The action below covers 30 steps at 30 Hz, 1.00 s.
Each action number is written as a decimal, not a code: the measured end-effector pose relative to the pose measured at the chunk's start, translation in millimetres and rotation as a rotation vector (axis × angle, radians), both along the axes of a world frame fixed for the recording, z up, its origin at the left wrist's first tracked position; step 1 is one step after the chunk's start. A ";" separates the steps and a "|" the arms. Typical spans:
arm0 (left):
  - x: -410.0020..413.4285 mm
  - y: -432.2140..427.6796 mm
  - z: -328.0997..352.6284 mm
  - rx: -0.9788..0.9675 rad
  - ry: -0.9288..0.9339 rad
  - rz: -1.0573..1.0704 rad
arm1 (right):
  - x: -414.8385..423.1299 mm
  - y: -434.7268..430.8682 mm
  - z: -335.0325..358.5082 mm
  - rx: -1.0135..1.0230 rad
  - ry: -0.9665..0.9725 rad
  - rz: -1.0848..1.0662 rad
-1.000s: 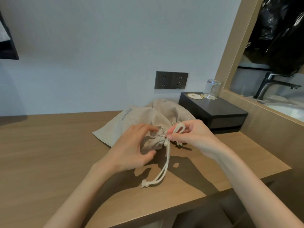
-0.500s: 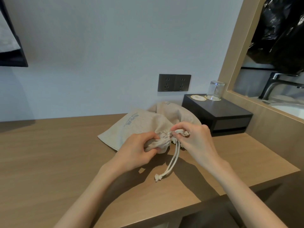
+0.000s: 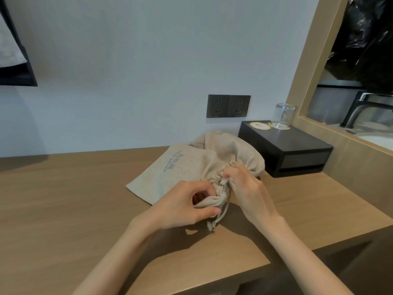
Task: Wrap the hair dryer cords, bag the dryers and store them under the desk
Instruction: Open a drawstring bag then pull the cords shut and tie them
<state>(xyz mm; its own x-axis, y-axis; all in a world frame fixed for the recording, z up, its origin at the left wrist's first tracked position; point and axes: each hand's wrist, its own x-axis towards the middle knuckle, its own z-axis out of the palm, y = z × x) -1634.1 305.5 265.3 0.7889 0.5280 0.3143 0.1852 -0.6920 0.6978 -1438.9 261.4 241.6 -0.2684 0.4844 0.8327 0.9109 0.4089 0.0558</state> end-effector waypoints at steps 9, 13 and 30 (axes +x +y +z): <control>4.3 8.9 0.8 0.190 -0.335 0.222 | 5.0 0.3 -1.2 0.263 -0.073 0.168; 4.6 11.6 -3.1 0.212 -0.213 0.121 | 3.5 -1.6 0.8 0.269 -0.127 0.217; 1.8 14.8 -3.2 0.350 -0.081 0.003 | 4.8 -8.8 -4.7 0.245 -0.246 0.178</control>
